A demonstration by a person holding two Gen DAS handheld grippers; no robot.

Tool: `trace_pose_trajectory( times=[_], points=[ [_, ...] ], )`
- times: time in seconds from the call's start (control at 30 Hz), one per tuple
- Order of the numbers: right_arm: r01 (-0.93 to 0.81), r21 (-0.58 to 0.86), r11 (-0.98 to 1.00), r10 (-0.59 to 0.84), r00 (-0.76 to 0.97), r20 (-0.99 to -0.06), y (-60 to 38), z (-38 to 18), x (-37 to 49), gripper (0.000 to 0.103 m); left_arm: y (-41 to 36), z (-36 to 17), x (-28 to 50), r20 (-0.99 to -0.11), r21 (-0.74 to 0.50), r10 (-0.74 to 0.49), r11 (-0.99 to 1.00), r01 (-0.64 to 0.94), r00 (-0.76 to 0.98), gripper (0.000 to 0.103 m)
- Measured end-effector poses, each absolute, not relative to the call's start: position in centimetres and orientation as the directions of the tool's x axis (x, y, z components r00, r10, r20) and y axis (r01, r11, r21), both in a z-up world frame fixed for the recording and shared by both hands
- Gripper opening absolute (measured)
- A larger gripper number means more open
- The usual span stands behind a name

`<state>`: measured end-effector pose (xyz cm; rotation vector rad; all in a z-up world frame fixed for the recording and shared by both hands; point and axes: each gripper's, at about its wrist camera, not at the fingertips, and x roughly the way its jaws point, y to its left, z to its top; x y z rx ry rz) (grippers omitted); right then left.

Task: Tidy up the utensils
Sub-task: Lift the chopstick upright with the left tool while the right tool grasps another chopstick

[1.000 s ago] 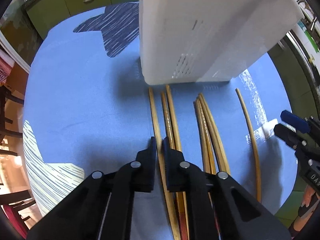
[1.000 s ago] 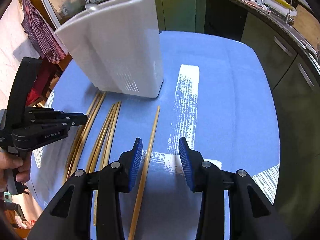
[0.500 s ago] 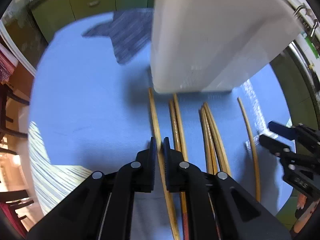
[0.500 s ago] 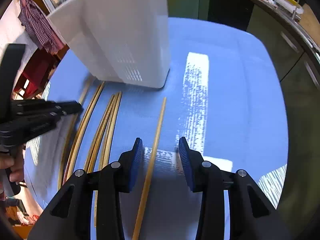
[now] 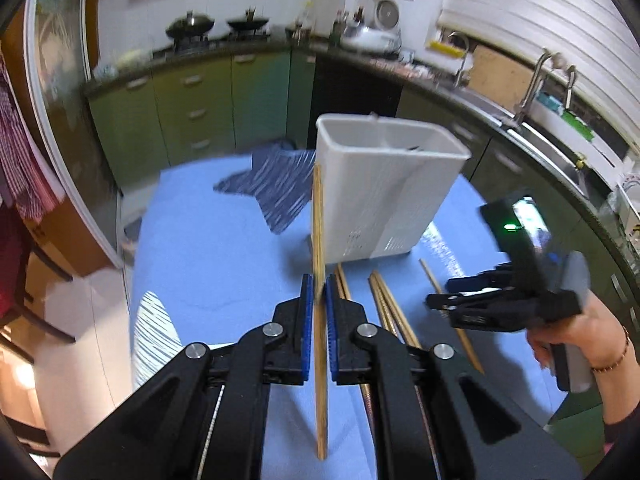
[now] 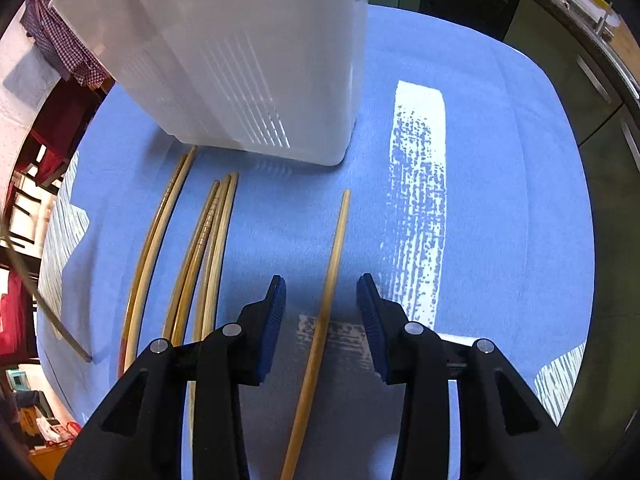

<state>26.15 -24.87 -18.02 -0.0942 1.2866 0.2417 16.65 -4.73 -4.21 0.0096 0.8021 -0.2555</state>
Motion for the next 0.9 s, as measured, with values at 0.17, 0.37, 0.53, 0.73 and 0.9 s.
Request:
trace_pose_trajectory(
  times=[0.17, 0.37, 0.53, 0.73, 0.9],
  points=[
    [-0.233, 0.029, 0.972, 0.091, 0.257, -0.962, -24.4, -17.8, 26.1, 0.033, -4.6, -2.5, 14.0, -0.655, -0.059, -0.225, 0.967, 0.248, 0.722, 0.006],
    [-0.244, 0.027, 0.969, 0.09, 0.251, -0.964, -24.0, -17.9, 26.2, 0.008, -4.8, -2.0, 12.3, -0.632, -0.028, -0.222, 0.964, 0.265, 0.742, 0.006],
    [-0.232, 0.061, 0.971, 0.12, 0.25, -0.961, -23.8, -17.8, 25.8, 0.006, -4.7, -1.8, 12.1, -0.627, -0.025, -0.222, 0.964, 0.266, 0.746, 0.006],
    [-0.232, 0.124, 0.965, 0.197, 0.324, -0.926, -25.8, -15.7, 24.3, 0.006, -4.5, -1.9, 12.0, -0.628, -0.025, -0.222, 0.963, 0.267, 0.745, 0.006],
    [-0.248, 0.154, 0.957, 0.256, 0.463, -0.849, -26.8, -10.4, 20.7, 0.006, -4.1, -1.9, 11.9, -0.628, -0.022, -0.218, 0.964, 0.264, 0.747, 0.006]
  ],
)
